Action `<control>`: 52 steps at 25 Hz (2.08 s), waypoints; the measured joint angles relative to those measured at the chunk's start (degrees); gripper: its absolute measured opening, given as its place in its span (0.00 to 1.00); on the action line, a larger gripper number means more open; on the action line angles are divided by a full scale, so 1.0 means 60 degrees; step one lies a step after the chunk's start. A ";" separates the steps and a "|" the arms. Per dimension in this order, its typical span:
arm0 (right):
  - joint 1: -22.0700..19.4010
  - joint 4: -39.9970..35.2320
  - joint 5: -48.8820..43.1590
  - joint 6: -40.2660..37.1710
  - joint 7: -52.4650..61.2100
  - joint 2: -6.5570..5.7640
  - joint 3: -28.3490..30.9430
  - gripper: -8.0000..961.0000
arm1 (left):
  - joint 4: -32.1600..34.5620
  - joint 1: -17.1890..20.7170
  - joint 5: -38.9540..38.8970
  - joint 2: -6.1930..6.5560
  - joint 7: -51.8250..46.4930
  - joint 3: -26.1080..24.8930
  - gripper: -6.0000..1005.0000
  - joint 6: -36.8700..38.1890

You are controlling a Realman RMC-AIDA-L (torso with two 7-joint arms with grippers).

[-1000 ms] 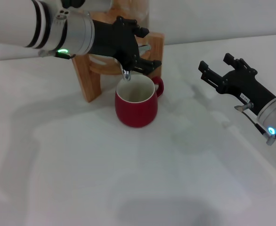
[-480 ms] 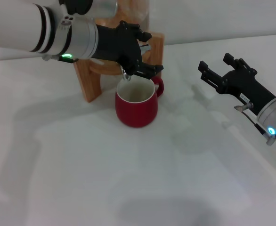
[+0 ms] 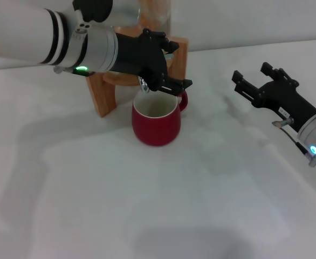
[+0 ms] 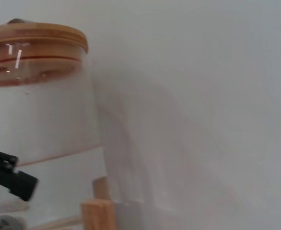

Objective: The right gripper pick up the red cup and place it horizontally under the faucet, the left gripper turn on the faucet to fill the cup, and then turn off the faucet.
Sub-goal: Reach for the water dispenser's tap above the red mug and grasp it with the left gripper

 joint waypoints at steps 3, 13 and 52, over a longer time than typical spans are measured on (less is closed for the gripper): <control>0.0009 0.0024 0.0129 0.0243 -0.0194 -0.0027 0.0204 0.88 | 0.0010 0.0003 -0.0004 0.0005 -0.0002 0.0004 0.86 0.0000; 0.0031 0.0041 0.0259 0.0400 -0.0580 -0.0051 0.0482 0.88 | 0.0031 0.0024 -0.0010 0.0012 -0.0001 0.0000 0.86 -0.0034; 0.0048 -0.0046 0.0173 0.0381 -0.0547 -0.0036 0.0397 0.88 | 0.0285 0.0237 0.0357 0.0036 0.0175 0.0056 0.86 0.0039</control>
